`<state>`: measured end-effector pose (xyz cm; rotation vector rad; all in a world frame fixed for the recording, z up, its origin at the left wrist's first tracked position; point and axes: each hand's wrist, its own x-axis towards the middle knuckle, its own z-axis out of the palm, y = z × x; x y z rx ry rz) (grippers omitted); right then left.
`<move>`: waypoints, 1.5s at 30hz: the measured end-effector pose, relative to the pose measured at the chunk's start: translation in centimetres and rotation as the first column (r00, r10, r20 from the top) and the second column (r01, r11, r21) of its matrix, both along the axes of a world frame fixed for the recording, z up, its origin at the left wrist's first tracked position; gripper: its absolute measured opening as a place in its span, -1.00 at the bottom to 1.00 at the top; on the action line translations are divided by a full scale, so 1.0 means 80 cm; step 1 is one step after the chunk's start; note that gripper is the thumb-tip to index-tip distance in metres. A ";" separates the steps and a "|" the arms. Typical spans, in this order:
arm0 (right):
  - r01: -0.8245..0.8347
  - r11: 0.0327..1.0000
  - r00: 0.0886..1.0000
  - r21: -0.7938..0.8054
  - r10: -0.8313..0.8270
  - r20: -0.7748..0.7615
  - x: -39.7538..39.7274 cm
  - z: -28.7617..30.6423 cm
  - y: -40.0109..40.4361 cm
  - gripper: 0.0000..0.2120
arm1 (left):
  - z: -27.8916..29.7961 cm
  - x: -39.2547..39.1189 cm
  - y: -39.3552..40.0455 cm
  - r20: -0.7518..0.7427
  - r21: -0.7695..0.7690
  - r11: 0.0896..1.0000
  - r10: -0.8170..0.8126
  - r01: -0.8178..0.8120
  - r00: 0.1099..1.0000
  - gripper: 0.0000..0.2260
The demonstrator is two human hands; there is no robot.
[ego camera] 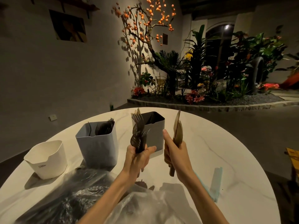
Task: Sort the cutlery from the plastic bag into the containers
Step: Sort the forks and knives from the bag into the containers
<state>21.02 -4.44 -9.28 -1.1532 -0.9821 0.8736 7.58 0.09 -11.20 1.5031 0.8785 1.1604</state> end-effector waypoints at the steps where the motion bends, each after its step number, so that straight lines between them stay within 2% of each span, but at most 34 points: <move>1: -0.026 1.000 1.000 0.014 0.026 0.009 -0.001 0.000 0.005 -0.48 | -0.004 0.001 0.005 0.014 -0.007 1.000 0.022 -0.022 1.000 -0.58; 4: -0.062 0.998 0.997 0.022 0.060 0.055 -0.004 -0.022 0.009 -0.52 | -0.029 0.000 0.008 0.023 0.013 0.999 0.037 -0.037 0.999 -0.63; 7: -0.055 0.998 0.995 -0.037 0.058 0.082 -0.007 -0.042 0.008 -0.57 | -0.045 -0.003 0.002 0.065 0.055 0.998 -0.026 0.022 0.998 -0.70; 9: -0.038 0.997 0.999 -0.063 0.040 0.023 -0.006 -0.039 0.012 -0.55 | -0.040 0.000 0.007 0.063 0.017 1.000 0.013 -0.014 0.998 -0.64; 12: -0.051 0.997 0.998 -0.056 0.049 -0.040 0.000 -0.032 0.019 -0.52 | -0.030 0.004 0.015 0.076 -0.033 0.993 0.112 -0.110 0.991 -0.74; 15: -0.080 0.982 0.996 -0.171 0.084 0.016 -0.001 -0.048 0.023 -0.54 | -0.038 0.003 0.014 0.024 -0.088 0.994 0.061 -0.059 0.998 -0.72; 17: -0.095 0.971 0.995 -0.220 0.095 -0.010 -0.003 -0.053 0.027 -0.53 | -0.042 -0.001 0.014 -0.002 -0.174 0.984 0.024 -0.024 1.000 -0.66; 20: -0.115 0.990 0.992 -0.084 0.110 -0.067 -0.002 -0.015 0.044 -0.49 | -0.022 -0.009 0.024 0.089 -0.286 0.957 0.066 -0.038 0.994 -0.63; 23: -0.109 0.988 0.992 0.106 0.115 -0.058 -0.001 0.060 0.076 -0.45 | 0.016 -0.018 0.040 0.102 -0.250 0.968 0.061 -0.033 0.993 -0.58; 27: -0.077 0.980 0.996 0.183 0.085 -0.036 -0.006 0.128 0.135 -0.44 | 0.053 -0.027 0.053 0.126 -0.244 0.970 0.045 -0.013 0.991 -0.53; 30: -0.074 0.982 0.997 0.175 0.075 0.000 -0.008 0.134 0.175 -0.46 | 0.059 -0.039 0.061 0.108 -0.206 0.978 -0.003 0.025 0.994 -0.60; 32: -0.054 0.986 0.999 0.156 0.054 -0.001 -0.008 0.131 0.194 -0.48 | 0.056 -0.048 0.069 0.034 -0.132 0.991 0.003 0.002 0.999 -0.57; 34: -0.028 0.991 1.000 0.129 0.027 0.009 -0.007 0.128 0.208 -0.49 | 0.054 -0.055 0.077 0.020 -0.100 0.995 0.016 -0.014 1.000 -0.55; 37: -0.068 0.996 0.997 0.065 0.065 0.047 -0.007 0.115 0.223 -0.55 | 0.055 -0.067 0.089 0.009 -0.141 0.990 -0.010 0.011 1.000 -0.57; 40: -0.101 0.994 0.964 -0.048 0.110 0.244 -0.009 0.098 0.230 -0.63 | 0.054 -0.068 0.092 -0.013 -0.160 0.986 -0.053 0.050 0.999 -0.58; 41: -0.119 0.991 0.956 -0.058 0.130 0.263 -0.009 0.098 0.231 -0.66 | 0.055 -0.067 0.091 -0.023 -0.163 0.985 -0.065 0.060 0.998 -0.58; 45: -0.215 0.976 0.956 -0.039 0.219 0.195 0.001 0.121 0.230 -0.62 | 0.060 -0.068 0.090 0.004 -0.251 0.961 -0.115 0.113 0.993 -0.58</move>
